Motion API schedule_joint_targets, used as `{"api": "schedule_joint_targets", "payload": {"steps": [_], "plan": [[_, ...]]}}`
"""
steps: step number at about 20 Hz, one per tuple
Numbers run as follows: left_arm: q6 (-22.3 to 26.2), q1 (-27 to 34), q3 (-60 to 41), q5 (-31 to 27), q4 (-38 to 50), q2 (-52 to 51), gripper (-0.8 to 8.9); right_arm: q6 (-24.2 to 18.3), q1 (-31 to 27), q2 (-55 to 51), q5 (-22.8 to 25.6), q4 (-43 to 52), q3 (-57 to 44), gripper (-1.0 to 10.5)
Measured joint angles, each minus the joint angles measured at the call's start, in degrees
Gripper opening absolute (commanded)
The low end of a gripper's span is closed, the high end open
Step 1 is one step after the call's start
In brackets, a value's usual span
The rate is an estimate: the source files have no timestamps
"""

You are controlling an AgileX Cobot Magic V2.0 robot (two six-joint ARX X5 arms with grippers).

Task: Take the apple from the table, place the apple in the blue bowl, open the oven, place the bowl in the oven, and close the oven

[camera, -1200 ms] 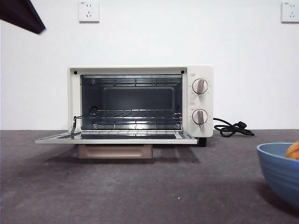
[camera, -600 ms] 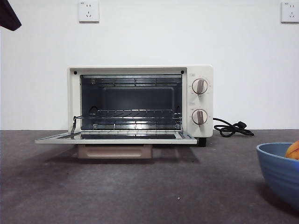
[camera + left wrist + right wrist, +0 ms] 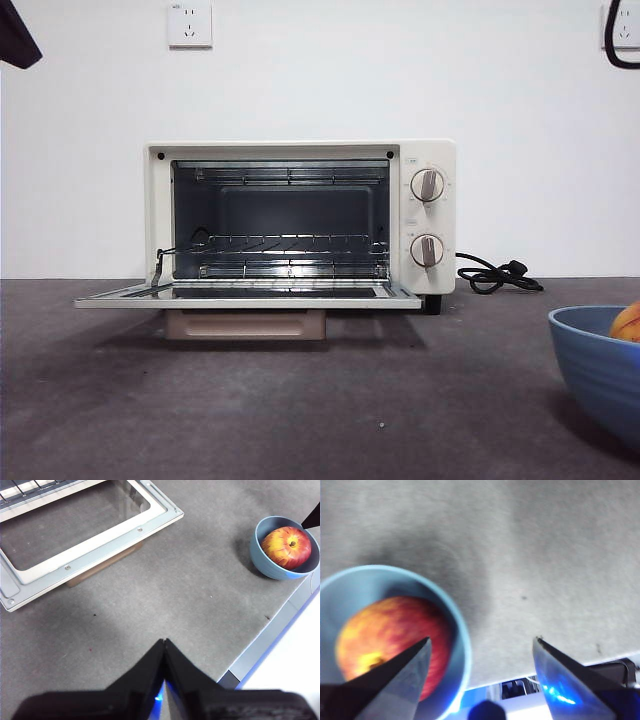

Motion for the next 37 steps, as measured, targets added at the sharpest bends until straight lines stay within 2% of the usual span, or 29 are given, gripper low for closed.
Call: {"api": "schedule_joint_targets", "payload": {"steps": [5, 8, 10, 12, 16, 23, 25, 27, 29, 34, 37], "plan": [[0.7, 0.0, 0.0, 0.0, 0.0, 0.0, -0.06, -1.4, -2.2, 1.6, -2.6, 0.3, -0.2, 3.4], [1.0, 0.0, 0.0, 0.0, 0.0, 0.0, -0.06, -2.3, -2.2, 5.0, -3.7, 0.7, -0.2, 2.7], [1.0, 0.0, 0.0, 0.0, -0.1, 0.0, -0.06, -3.0, -2.2, 7.6, -3.9, 1.5, -0.2, 2.7], [1.0, 0.0, 0.0, 0.0, -0.5, 0.0, -0.06, -3.5, -2.2, 9.5, -3.9, 2.1, -0.2, 1.4], [1.0, 0.0, 0.0, 0.0, -0.5, 0.0, -0.06, -4.5, -2.2, 11.0, -4.1, 3.6, -0.3, -0.2], [1.1, 0.0, 0.0, 0.0, -0.6, 0.0, -0.06, -4.7, -2.1, 10.8, -6.9, 1.4, 1.7, -0.1], [1.1, 0.0, 0.0, 0.0, -0.6, 0.0, -0.06, -3.7, -1.8, 11.0, -7.1, -0.1, 6.0, -0.1], [1.1, 0.0, 0.0, 0.0, -0.7, 0.0, -0.06, -2.7, -1.7, 12.7, -10.1, -0.5, 12.6, -0.1], [1.1, 0.0, 0.0, 0.0, -0.6, 0.0, -0.06, -2.6, -0.6, 17.0, -11.1, -2.4, 19.8, -0.1], [1.1, 0.0, 0.0, 0.0, -0.7, 0.0, -0.06, -2.3, 5.2, 32.7, -11.2, -3.0, 37.9, -0.1], [1.1, 0.0, 0.0, 0.0, -1.0, 0.0, -0.06, -0.4, 7.5, 42.4, -11.4, -3.1, 50.6, -0.1]]}}
